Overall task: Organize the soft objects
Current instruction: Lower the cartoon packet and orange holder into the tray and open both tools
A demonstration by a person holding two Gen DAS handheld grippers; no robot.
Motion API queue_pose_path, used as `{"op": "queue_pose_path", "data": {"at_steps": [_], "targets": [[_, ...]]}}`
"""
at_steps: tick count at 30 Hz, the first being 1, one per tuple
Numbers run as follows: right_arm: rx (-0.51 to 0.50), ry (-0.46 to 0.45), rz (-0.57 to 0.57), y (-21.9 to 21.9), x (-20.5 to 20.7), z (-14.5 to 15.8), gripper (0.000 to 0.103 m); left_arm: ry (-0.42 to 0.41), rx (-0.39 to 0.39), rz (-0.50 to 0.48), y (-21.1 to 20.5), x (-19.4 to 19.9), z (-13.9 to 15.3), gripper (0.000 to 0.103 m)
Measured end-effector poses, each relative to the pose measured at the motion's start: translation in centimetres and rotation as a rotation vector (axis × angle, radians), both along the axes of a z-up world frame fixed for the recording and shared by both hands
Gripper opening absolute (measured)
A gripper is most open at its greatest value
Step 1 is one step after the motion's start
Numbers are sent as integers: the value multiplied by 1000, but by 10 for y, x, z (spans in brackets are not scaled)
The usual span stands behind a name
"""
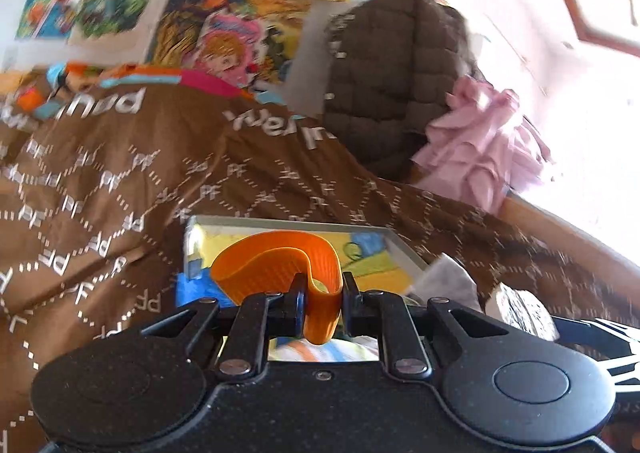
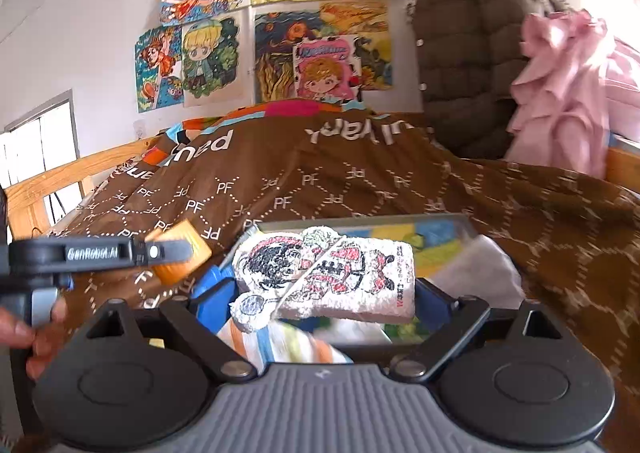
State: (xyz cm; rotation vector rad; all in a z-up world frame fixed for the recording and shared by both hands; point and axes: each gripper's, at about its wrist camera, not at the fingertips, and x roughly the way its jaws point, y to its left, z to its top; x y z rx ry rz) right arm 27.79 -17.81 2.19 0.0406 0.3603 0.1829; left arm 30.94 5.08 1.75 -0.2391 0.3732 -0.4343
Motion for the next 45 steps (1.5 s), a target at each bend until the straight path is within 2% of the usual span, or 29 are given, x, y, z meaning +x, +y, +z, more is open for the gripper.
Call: {"op": "queue_pose_path", "data": {"at_steps": [6, 11, 15, 19, 24, 34, 41, 45], "targets": [[-39, 57, 16, 30, 59, -10, 94, 53, -91, 3, 32, 42, -19, 18], [-91, 138, 10, 45, 90, -24, 94, 94, -94, -28, 36, 65, -37, 18], [-118, 216, 6, 54, 106, -36, 94, 136, -10, -45, 34, 73, -46, 18], [-134, 272, 1, 57, 119, -45, 94, 135, 29, -86, 31, 75, -51, 18], [-145, 317, -30, 54, 124, -51, 94, 144, 99, -146, 17, 74, -58, 18], [-178, 348, -38, 54, 126, -55, 94, 205, 93, -152, 16, 79, -66, 22], [-171, 345, -39, 49, 120, -49, 95, 203, 103, -157, 13, 78, -65, 31], [-165, 315, -48, 39, 110, -36, 99, 192, 117, -146, 13, 76, -61, 44]]}}
